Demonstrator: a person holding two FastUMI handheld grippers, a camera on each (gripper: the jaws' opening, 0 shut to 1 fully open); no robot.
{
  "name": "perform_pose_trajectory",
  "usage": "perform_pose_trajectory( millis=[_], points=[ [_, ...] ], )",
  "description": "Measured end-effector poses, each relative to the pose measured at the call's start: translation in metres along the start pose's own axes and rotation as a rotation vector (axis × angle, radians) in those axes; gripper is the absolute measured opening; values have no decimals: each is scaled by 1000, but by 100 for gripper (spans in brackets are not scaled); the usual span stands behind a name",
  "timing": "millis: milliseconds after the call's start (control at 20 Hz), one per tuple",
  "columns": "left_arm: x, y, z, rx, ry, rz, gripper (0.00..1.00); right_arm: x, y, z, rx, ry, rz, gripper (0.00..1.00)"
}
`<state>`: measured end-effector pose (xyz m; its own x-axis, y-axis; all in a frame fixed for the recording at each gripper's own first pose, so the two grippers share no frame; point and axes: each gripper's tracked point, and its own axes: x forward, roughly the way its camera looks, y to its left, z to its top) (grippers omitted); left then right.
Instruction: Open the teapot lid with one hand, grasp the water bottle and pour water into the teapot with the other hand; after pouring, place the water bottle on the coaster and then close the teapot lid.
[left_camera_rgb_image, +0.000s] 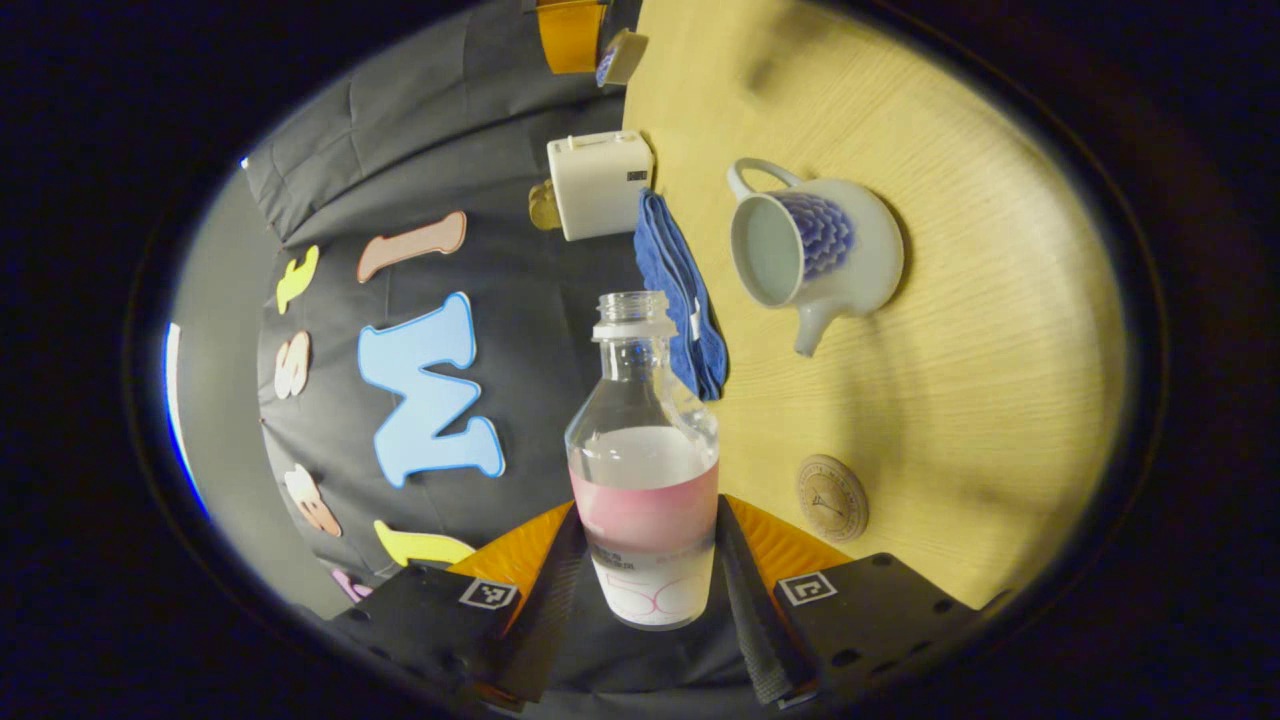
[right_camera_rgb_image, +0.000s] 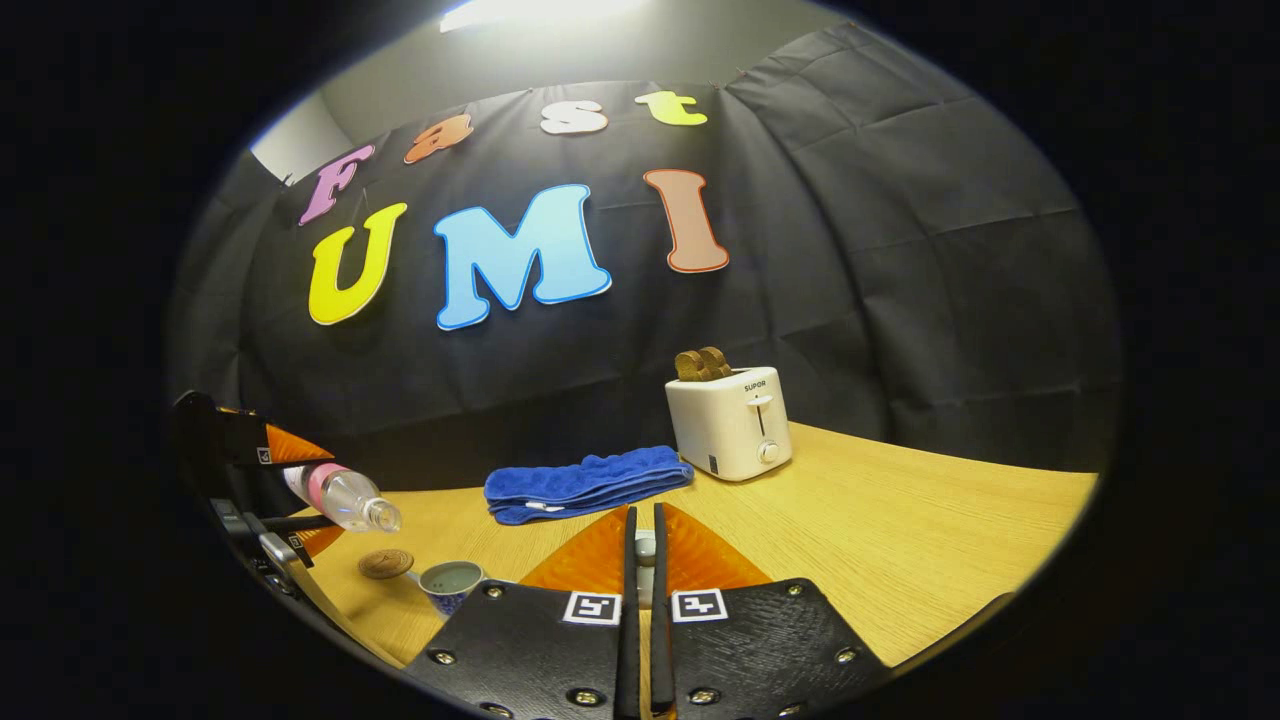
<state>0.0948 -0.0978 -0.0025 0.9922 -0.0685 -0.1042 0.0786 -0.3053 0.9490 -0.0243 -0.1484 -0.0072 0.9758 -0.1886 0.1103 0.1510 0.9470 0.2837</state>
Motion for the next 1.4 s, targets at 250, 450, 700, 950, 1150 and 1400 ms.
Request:
perform_pose_trajectory(
  millis=[250,450,700,950,1150,1400],
  points=[
    [0,2,-1,64,-2,-5,85,-1,-1,1,2,-1,-1,4],
    [1,4,-3,94,2,-8,85,-1,0,1,3,0,2,4],
    [3,9,-4,135,5,6,85,-1,0,0,6,3,4,4],
    [-1,17,-8,165,11,15,85,-1,0,0,12,5,8,4],
    [2,20,-8,190,14,15,85,-2,1,0,15,6,11,4],
    [6,20,-12,218,23,10,85,-2,2,-1,18,7,15,4]
  ],
)
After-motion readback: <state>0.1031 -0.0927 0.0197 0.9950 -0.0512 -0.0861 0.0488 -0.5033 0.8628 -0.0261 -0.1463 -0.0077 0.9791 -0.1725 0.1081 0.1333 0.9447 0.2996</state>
